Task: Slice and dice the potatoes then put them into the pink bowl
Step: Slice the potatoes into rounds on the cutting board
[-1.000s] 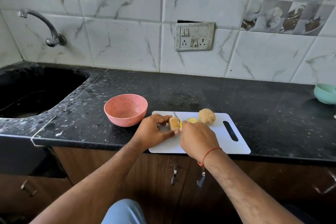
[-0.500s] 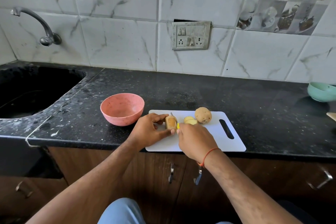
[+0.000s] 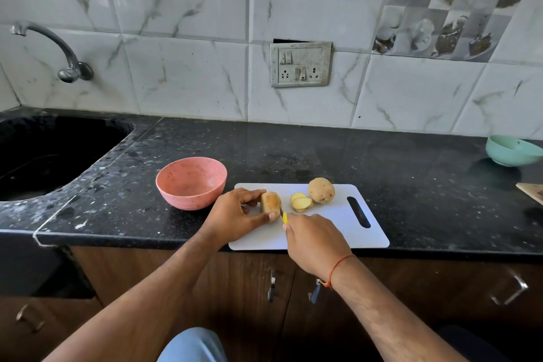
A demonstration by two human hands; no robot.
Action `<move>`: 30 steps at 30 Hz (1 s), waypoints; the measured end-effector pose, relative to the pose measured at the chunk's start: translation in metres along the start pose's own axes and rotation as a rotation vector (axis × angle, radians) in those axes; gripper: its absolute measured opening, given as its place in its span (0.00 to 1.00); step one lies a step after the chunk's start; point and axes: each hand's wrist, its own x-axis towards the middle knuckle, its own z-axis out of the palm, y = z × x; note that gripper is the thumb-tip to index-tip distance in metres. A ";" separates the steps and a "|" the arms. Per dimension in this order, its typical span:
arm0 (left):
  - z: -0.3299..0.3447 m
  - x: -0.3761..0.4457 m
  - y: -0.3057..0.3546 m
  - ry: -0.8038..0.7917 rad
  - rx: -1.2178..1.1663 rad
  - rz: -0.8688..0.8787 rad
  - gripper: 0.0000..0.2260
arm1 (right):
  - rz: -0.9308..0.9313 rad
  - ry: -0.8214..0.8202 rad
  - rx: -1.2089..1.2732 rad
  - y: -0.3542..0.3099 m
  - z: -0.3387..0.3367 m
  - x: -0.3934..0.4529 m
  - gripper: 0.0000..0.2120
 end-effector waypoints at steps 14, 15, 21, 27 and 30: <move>0.000 0.003 0.001 -0.010 0.025 -0.027 0.34 | -0.027 -0.027 0.005 0.007 0.009 0.008 0.12; -0.001 0.002 0.001 -0.011 0.026 -0.027 0.35 | -0.030 -0.029 0.005 0.007 0.009 0.008 0.12; -0.003 0.002 0.001 -0.028 0.011 -0.049 0.36 | -0.053 -0.061 0.011 0.010 0.009 0.000 0.12; -0.003 0.001 0.004 -0.020 -0.059 -0.084 0.28 | -0.103 -0.027 -0.054 0.015 0.009 -0.024 0.10; -0.002 -0.001 0.006 -0.015 -0.067 -0.081 0.27 | -0.112 -0.007 -0.098 0.018 0.006 -0.031 0.10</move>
